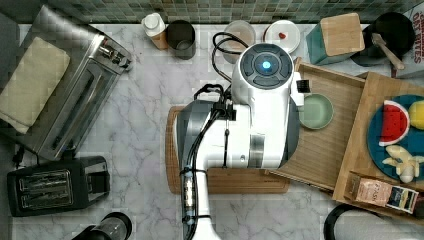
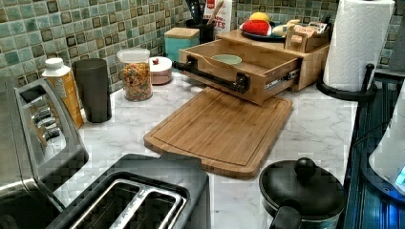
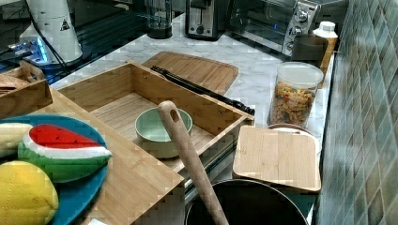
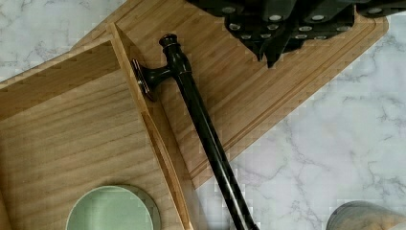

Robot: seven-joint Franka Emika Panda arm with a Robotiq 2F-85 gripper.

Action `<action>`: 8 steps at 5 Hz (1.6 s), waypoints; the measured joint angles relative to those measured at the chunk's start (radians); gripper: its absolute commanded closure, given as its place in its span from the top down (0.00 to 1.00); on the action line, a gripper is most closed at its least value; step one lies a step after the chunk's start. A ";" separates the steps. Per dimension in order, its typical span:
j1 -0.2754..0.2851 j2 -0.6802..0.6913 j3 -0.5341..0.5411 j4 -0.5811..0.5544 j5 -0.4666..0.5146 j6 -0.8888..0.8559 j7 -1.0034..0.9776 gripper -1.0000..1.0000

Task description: Close the drawer.

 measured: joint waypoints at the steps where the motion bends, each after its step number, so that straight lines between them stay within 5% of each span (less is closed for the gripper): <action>1: -0.001 0.001 0.000 -0.002 0.000 -0.001 0.000 0.00; 5: -0.001 0.093 -0.002 0.007 -0.005 0.040 -0.085 0.00; 8: 0.010 0.257 0.015 -0.010 -0.004 0.263 -0.085 0.00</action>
